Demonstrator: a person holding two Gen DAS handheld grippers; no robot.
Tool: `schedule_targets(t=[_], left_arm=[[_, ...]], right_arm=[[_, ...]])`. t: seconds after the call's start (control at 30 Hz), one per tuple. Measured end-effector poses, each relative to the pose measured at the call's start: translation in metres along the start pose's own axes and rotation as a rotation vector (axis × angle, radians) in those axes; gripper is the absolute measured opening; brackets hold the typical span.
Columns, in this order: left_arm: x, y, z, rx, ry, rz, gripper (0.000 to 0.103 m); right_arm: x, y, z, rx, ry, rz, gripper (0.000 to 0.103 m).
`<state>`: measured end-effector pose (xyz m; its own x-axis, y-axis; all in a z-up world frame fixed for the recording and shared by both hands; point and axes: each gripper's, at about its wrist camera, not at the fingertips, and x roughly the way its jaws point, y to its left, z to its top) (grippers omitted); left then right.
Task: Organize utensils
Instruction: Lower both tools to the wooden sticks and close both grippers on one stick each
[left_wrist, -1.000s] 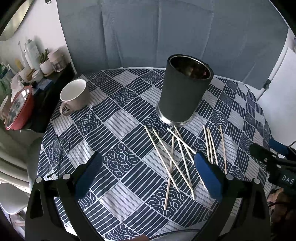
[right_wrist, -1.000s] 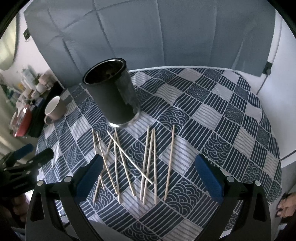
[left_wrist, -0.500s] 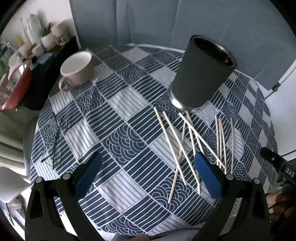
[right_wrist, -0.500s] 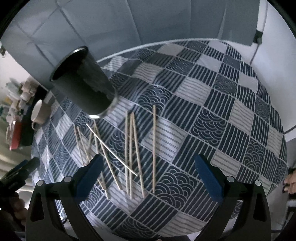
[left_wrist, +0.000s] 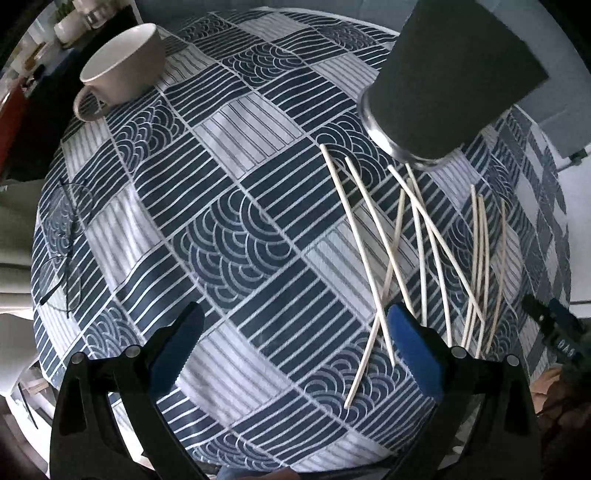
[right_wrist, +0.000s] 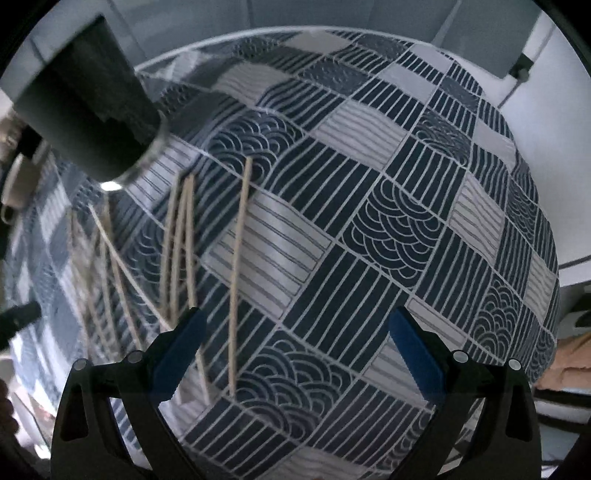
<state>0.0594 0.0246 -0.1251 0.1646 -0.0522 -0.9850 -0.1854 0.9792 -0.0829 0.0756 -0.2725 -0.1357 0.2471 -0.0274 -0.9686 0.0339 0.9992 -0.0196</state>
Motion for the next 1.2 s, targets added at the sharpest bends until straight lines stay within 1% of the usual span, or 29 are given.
schedule_targets(t=[0.13, 0.33, 0.5, 0.6, 0.67, 0.77, 0.93, 0.97, 1.07, 1.2], left_arm=[[0.011, -0.01, 0.015, 0.0, -0.007, 0.018, 0.097], [0.028, -0.024, 0.03, 0.002, -0.004, 0.04, 0.097], [0.05, -0.037, 0.036, 0.012, -0.007, 0.106, 0.097], [0.066, -0.035, 0.035, -0.014, 0.023, 0.123, 0.099], [0.069, -0.033, 0.034, -0.034, 0.011, 0.101, 0.099], [0.07, -0.034, 0.028, -0.011, -0.017, 0.103, 0.099], [0.063, -0.036, 0.013, -0.005, -0.062, 0.102, 0.099], [0.062, -0.031, 0.005, -0.002, -0.069, 0.101, 0.099], [0.053, -0.028, -0.004, 0.02, -0.071, 0.101, 0.099], [0.052, -0.024, -0.004, 0.055, -0.063, 0.091, 0.099]], right_arm=[[0.02, 0.005, 0.005, -0.046, 0.024, -0.025, 0.095], [0.038, 0.006, 0.016, -0.078, 0.025, -0.049, 0.095], [0.047, 0.003, 0.023, -0.075, 0.022, -0.023, 0.095], [0.048, -0.002, 0.023, -0.064, 0.021, -0.002, 0.095], [0.052, -0.008, 0.023, -0.025, 0.028, 0.032, 0.097], [0.057, -0.015, 0.027, -0.037, 0.009, 0.039, 0.096], [0.055, -0.018, 0.014, -0.036, -0.031, 0.046, 0.097], [0.052, -0.016, 0.01, -0.034, -0.041, 0.044, 0.097], [0.049, -0.014, 0.001, -0.048, -0.063, 0.042, 0.097], [0.045, -0.012, -0.01, -0.059, -0.06, 0.043, 0.095]])
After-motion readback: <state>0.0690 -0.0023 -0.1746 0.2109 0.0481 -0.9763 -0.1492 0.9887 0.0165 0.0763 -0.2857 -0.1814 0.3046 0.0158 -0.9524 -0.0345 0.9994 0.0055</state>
